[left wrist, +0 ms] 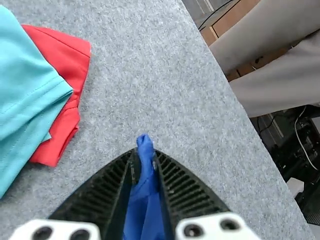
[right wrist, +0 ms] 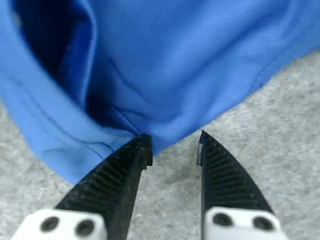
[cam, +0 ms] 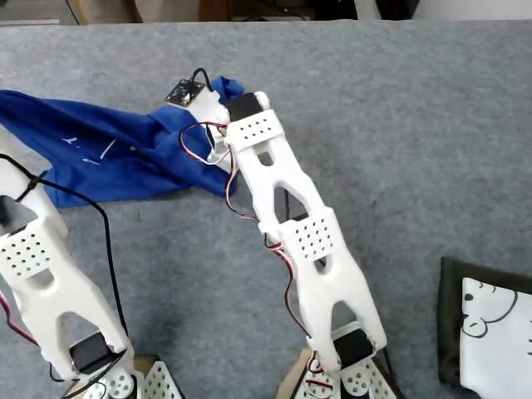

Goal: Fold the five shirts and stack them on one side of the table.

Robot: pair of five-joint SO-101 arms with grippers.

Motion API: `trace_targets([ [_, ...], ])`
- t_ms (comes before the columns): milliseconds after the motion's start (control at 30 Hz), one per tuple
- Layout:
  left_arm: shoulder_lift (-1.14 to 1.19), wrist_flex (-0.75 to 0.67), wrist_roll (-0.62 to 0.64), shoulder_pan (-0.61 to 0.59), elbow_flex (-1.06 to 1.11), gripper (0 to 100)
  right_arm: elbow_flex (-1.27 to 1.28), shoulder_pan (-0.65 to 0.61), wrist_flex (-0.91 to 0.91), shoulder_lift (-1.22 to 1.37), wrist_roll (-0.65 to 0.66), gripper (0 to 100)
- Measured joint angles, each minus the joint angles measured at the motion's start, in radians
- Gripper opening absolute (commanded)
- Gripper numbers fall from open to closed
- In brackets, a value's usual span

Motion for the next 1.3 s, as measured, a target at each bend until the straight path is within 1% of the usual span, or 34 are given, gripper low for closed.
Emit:
trace_targets([
  [267, 0.000, 0.000, 0.000, 0.000, 0.000, 2, 0.000, -0.061, 0.046, 0.000, 0.000, 16.2],
  [600, 0.000, 0.000, 0.000, -0.002, 0.000, 2, 0.000, -0.101, 0.109, 0.000, -0.006, 16.3],
  [867, 0.000, 0.000, 0.000, -0.002, 0.000, 2, -0.144, -0.123, 0.250, 0.000, -0.020, 16.3],
  [1067, 0.000, 0.000, 0.000, -0.002, 0.000, 2, -0.149, -0.164, 0.261, 0.000, -0.043, 16.3],
  [1300, 0.000, 0.000, 0.000, -0.002, 0.000, 2, -0.224, -0.157, 0.264, -0.015, -0.069, 16.3],
])
